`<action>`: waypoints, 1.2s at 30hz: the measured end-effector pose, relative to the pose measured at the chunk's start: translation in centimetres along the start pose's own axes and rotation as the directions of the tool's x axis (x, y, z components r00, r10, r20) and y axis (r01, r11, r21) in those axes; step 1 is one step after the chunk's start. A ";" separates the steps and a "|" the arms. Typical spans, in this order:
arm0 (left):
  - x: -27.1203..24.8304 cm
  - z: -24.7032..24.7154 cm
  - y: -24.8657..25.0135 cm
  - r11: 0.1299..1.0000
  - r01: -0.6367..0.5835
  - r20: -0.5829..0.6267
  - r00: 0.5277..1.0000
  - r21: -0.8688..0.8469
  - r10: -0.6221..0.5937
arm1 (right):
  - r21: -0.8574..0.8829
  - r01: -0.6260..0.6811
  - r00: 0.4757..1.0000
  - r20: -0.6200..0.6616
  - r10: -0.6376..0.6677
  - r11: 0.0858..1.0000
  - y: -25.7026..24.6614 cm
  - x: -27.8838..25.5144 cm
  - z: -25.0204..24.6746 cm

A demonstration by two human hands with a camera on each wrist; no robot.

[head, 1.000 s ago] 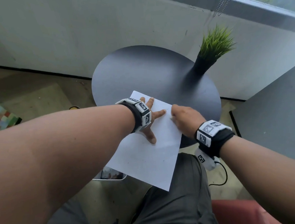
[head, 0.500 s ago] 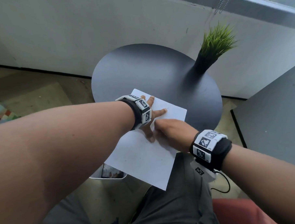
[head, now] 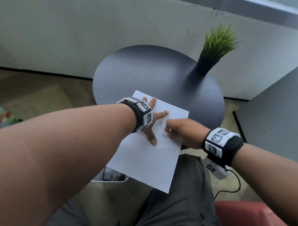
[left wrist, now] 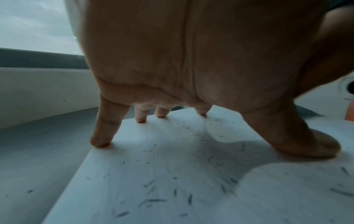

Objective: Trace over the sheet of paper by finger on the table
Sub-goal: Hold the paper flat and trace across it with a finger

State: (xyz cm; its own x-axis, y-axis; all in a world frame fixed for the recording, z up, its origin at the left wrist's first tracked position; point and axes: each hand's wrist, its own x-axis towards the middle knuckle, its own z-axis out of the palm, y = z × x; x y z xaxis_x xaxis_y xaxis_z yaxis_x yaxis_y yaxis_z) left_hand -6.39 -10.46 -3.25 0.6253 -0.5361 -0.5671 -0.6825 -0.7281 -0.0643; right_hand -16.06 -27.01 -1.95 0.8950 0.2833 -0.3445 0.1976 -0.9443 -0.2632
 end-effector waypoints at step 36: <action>-1.3 0.5 0.5 0.998 -0.057 0.000 0.998 -0.032 0.057 | 0.019 0.095 0.994 -0.047 -0.094 0.995 -2.4 -0.2 1.3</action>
State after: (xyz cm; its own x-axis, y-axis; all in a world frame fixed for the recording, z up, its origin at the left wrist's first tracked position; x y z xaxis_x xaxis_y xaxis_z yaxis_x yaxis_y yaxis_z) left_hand -7.71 -9.96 -2.94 0.5853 -0.5770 -0.5697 -0.7045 -0.7096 -0.0051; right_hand -17.20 -24.56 -2.37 0.8902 0.3630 -0.2753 0.2744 -0.9096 -0.3120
